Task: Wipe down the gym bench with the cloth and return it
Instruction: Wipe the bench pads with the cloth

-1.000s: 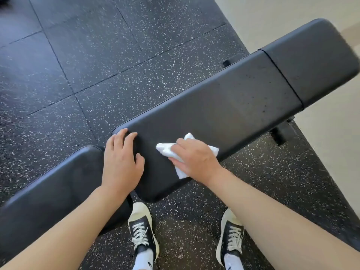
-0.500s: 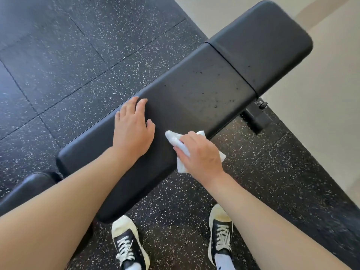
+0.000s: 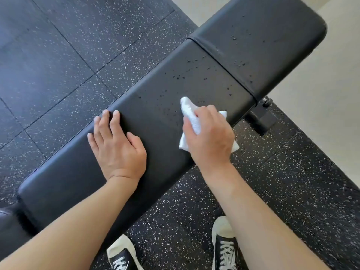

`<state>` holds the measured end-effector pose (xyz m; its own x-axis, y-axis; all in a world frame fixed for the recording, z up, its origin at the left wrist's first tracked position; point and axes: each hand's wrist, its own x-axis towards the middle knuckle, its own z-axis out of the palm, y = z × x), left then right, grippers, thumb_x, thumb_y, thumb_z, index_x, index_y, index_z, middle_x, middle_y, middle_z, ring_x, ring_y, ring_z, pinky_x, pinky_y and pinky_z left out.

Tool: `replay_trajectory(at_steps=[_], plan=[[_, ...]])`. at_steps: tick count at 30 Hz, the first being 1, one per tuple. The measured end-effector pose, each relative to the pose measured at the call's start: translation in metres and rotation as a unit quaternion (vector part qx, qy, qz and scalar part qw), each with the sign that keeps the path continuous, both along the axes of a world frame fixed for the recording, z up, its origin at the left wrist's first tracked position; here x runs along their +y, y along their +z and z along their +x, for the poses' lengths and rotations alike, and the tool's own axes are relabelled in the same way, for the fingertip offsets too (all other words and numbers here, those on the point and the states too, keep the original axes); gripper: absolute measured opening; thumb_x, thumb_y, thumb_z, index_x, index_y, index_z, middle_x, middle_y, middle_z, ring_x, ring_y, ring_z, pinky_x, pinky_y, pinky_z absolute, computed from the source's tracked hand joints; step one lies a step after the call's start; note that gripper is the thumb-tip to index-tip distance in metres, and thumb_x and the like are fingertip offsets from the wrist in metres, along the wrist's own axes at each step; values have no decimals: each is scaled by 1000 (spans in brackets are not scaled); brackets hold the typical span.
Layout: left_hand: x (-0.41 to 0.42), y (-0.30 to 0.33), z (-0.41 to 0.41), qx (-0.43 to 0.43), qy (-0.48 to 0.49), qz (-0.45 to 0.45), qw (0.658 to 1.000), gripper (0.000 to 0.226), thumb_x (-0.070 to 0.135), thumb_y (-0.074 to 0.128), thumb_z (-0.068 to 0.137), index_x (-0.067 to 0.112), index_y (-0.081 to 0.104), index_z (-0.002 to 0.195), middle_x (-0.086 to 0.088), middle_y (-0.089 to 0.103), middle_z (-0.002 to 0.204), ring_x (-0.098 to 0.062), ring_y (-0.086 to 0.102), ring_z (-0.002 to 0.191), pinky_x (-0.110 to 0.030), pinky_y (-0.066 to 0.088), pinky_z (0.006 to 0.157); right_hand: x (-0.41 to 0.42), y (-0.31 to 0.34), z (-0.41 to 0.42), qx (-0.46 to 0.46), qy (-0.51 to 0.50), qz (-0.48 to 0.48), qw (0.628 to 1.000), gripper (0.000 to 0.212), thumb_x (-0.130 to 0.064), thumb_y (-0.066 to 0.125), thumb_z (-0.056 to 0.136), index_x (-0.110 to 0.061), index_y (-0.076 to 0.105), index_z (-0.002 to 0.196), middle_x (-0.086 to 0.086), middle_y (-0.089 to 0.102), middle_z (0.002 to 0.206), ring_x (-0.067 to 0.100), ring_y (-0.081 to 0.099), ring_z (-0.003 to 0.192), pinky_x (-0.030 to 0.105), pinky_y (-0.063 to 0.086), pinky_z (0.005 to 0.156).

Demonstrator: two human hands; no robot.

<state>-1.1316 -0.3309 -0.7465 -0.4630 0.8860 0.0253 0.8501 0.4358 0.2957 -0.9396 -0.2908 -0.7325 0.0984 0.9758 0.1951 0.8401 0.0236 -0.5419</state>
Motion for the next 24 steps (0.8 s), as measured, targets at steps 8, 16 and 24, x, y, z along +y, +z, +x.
replay_trajectory(at_steps=[8, 16, 24], plan=[[1, -6, -4, 12, -1, -1, 1000, 65, 27, 36, 92, 14, 37, 156, -7, 28, 168, -31, 18, 159, -56, 10, 129, -16, -7, -74, 20, 141, 30, 989, 24, -33, 66, 94, -14, 59, 80, 0, 49, 75, 21, 42, 63, 34, 36, 57], [1, -5, -3, 22, -8, 10, 1000, 65, 28, 37, 91, 11, 40, 154, -9, 33, 166, -34, 23, 157, -57, 12, 128, -21, -4, 25, -31, 20, 18, 999, 20, -29, 67, 94, -14, 62, 83, -4, 50, 78, 21, 48, 68, 32, 40, 58], [1, -7, -3, 25, -5, 10, 1000, 65, 27, 37, 92, 11, 41, 154, -11, 34, 166, -34, 24, 157, -58, 14, 128, -44, -11, -46, -29, 133, 32, 990, 20, -29, 71, 93, -16, 64, 78, -4, 47, 71, 20, 42, 61, 35, 41, 54]])
